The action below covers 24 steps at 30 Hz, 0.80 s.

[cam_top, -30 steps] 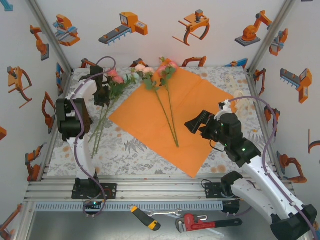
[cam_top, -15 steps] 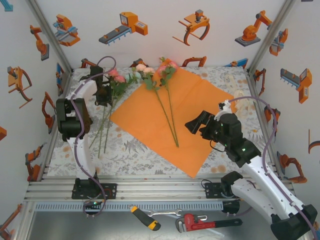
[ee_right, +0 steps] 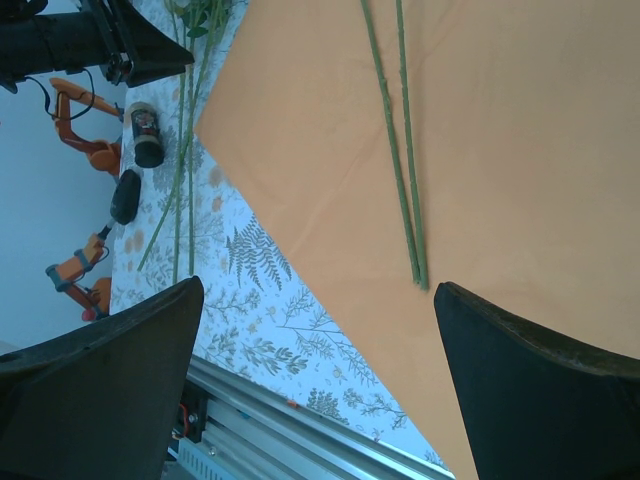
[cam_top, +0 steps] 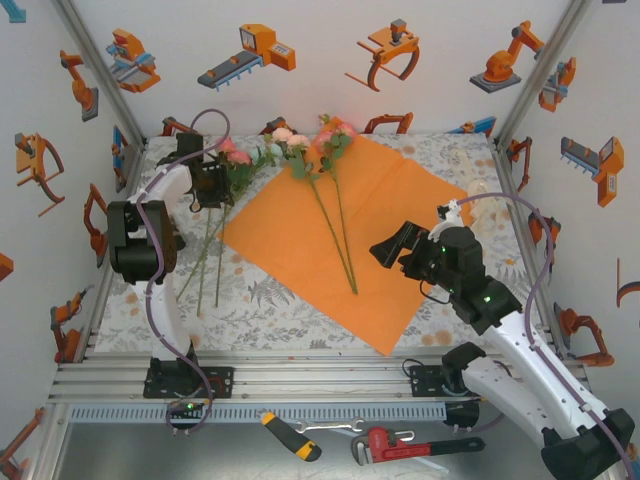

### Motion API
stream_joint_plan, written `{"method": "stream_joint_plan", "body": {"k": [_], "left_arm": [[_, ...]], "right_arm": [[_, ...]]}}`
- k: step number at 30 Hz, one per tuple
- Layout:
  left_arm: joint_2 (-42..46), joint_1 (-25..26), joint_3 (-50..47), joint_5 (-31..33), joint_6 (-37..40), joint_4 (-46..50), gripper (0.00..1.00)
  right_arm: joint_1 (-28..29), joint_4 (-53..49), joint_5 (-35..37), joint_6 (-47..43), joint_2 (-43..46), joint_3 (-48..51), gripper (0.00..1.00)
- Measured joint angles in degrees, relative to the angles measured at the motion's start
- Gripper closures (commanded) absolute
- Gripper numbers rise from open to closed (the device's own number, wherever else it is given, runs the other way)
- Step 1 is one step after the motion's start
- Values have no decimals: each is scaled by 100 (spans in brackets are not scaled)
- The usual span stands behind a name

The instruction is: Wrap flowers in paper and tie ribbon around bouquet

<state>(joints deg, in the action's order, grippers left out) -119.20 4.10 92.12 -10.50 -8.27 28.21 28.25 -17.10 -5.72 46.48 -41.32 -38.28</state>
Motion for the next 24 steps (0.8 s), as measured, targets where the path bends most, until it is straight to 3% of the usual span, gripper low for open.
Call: {"method": "stream_joint_plan", "body": {"k": [11, 19, 24], "left_arm": [[-254, 0, 11, 203, -46, 24, 91], [-131, 4, 35, 212, -87, 85, 97], [551, 11, -59, 188, -315, 138, 98]], "right_arm": [[0, -2, 11, 2, 0, 0, 13], [0, -2, 39, 20, 0, 0, 13], [0, 0, 39, 22, -4, 0, 13]]}}
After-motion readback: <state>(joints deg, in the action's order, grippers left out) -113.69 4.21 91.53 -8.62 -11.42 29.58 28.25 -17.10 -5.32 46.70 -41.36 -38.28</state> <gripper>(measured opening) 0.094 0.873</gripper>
